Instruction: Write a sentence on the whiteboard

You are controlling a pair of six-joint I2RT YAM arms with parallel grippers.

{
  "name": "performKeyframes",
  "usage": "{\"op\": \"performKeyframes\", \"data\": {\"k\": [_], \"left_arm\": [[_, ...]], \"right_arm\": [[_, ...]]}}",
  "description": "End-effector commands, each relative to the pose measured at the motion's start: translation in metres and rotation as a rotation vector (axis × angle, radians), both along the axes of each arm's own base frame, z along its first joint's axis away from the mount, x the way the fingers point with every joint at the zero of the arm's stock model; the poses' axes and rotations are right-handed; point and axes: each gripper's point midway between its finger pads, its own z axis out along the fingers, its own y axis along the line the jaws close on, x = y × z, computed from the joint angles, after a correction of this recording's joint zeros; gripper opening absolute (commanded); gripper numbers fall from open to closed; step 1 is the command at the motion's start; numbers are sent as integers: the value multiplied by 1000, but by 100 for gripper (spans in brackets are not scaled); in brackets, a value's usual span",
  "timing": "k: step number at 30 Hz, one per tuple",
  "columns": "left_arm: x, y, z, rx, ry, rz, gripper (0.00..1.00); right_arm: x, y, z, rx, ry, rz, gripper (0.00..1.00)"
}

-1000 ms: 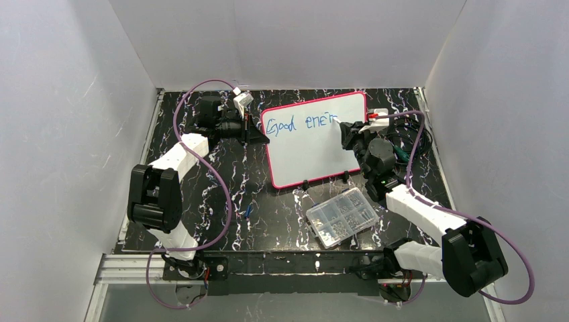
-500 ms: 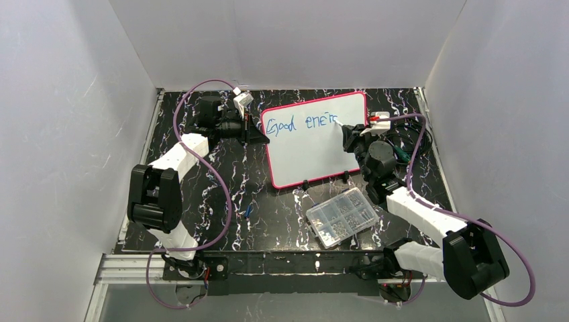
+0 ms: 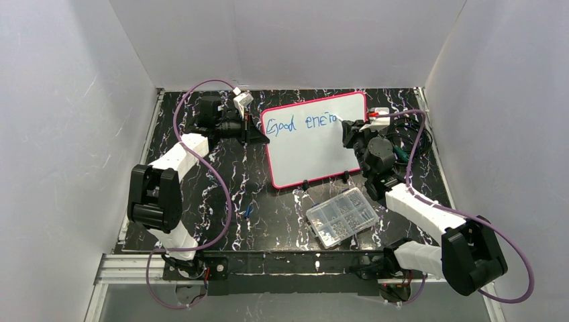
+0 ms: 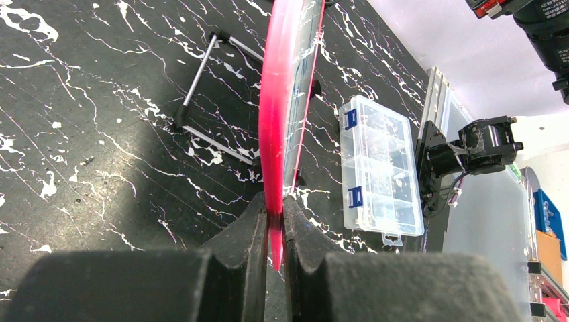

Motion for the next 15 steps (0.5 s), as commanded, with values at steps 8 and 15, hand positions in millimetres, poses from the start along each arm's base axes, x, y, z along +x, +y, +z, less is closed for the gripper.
{"op": "performKeyframes", "data": {"k": [8, 15], "left_arm": [[-8, -1, 37, -37, -103, -37, 0], [-8, -1, 38, -37, -103, -37, 0]], "right_arm": [[-8, -8, -7, 25, 7, -19, 1], [-16, -8, -28, 23, 56, -5, 1]]}}
